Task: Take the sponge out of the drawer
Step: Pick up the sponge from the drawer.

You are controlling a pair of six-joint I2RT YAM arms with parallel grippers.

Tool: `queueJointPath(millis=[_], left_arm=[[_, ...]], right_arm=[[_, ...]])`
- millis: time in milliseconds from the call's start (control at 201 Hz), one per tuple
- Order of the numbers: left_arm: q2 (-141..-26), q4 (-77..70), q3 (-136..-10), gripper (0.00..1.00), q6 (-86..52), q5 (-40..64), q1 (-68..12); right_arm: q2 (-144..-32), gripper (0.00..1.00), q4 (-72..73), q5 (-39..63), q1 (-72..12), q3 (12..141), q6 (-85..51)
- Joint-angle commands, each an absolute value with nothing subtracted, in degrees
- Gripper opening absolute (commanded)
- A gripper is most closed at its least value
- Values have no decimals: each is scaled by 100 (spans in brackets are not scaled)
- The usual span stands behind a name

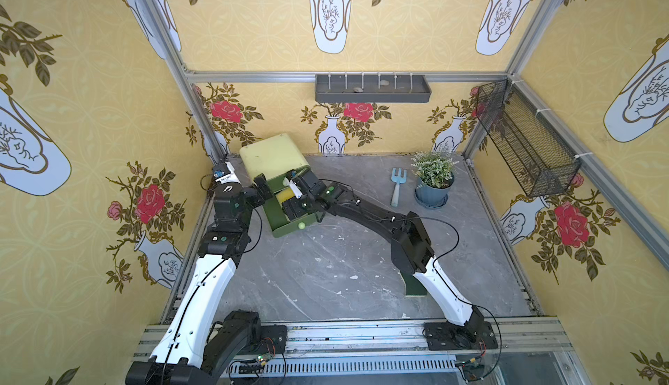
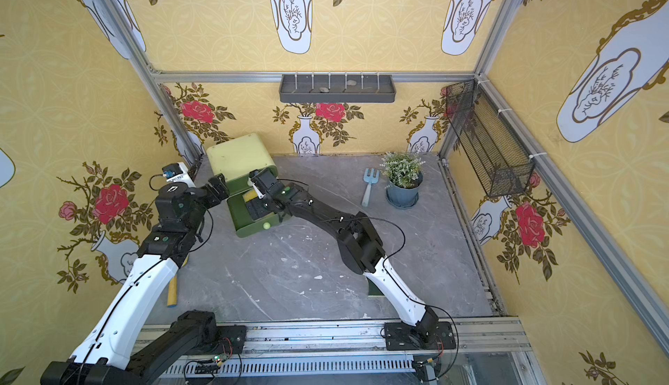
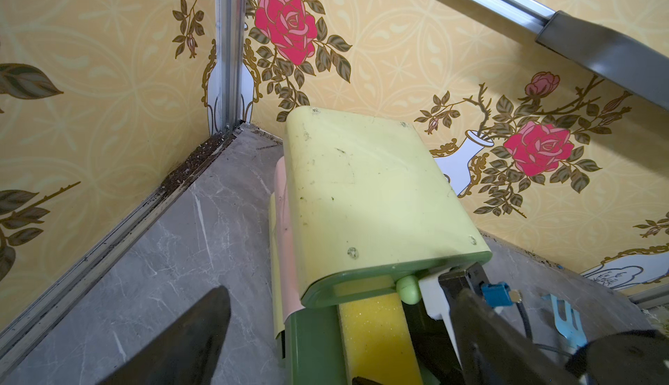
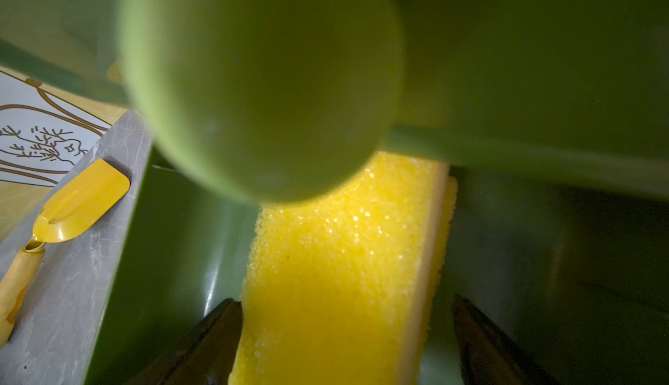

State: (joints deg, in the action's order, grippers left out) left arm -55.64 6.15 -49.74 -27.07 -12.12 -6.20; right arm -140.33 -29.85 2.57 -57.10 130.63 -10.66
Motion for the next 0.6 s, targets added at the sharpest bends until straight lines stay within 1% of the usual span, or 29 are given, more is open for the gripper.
queueJointPath(millis=[0, 408, 592], left_arm=[[-5586, 468, -4934, 100, -2715, -1178, -606], [-5607, 466, -4939, 100, -2725, -1134, -614], [-5625, 466, -4940, 100, -2725, -1112, -604]], right_arm=[[-14042, 87, -2826, 180, -5693, 13036, -1088], [-13565, 73, -2261, 245, -5691, 12469, -1176], [-13500, 55, -2181, 306, -5690, 12419, -1208]])
